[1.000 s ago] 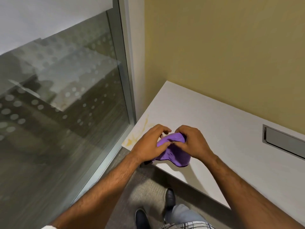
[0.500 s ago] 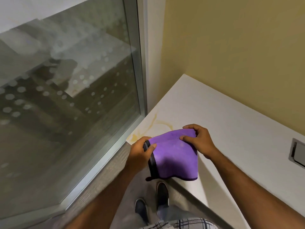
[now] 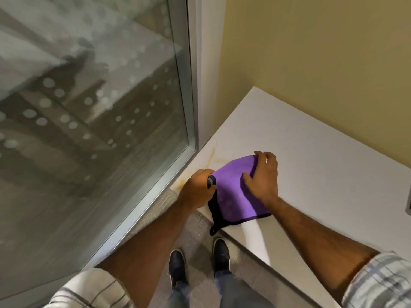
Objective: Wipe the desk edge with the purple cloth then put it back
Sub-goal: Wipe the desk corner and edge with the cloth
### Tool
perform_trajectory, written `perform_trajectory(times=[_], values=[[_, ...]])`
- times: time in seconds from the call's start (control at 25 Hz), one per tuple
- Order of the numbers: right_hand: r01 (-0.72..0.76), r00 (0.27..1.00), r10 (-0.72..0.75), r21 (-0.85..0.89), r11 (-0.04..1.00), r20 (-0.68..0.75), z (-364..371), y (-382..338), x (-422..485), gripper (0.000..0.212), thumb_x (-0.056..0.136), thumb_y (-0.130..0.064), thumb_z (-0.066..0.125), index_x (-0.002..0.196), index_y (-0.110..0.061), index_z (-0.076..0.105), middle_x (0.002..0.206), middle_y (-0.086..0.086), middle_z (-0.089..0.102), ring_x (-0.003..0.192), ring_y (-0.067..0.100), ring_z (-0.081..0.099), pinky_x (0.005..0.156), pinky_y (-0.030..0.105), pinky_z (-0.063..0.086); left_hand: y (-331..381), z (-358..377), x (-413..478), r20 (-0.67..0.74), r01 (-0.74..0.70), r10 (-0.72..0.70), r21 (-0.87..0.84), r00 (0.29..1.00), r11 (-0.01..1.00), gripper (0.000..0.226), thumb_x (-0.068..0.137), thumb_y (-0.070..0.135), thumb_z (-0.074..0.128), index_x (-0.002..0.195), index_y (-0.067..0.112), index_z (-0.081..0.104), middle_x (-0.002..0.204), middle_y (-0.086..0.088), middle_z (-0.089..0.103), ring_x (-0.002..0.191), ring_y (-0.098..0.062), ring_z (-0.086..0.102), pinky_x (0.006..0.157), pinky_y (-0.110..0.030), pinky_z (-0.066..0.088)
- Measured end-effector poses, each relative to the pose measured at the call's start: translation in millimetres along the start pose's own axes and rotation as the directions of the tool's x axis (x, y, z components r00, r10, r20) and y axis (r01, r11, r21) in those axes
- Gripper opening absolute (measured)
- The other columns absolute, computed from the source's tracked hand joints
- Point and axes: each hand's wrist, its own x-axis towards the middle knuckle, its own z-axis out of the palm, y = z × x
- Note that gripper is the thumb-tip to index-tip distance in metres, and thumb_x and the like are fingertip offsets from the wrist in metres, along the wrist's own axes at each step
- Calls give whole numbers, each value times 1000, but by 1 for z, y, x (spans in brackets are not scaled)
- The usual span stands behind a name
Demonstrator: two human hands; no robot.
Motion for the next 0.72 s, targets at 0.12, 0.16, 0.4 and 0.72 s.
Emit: perform_trajectory(times=[0.12,0.16,0.4,0.72], values=[[59,997,-46,-226,972,62,37,-21,-24,70,80,-56,61,138,-22,39,147,15,36,134,38,38,109,53,36,-22,-19,2,43,-53,50,77,998,996,49,81,16,72,126,5,57,120,-14,65,108,-33,61,92,-46,52],[-14,990,50,-270,963,129,51,-23,-29,76,82,-67,54,143,-26,32,154,15,27,142,41,27,111,61,28,-31,-25,3,50,-47,43,83,998,995,49,80,17,74,125,6,58,120,-13,64,108,-32,62,91,-45,52],[-342,907,390,-261,903,158,107,-24,-19,115,62,-101,26,151,-41,-15,161,26,-18,146,51,-15,108,76,-5,-100,-61,5,97,109,-118,95,988,990,49,84,30,70,129,19,54,124,-3,61,107,-19,61,89,-34,51],[-127,981,175,-418,899,79,141,-27,22,70,93,-71,18,155,-38,16,164,21,8,151,41,4,115,69,-1,-188,-93,25,143,184,-215,203,966,962,47,87,41,67,127,19,55,116,0,60,97,-13,54,83,-29,44]])
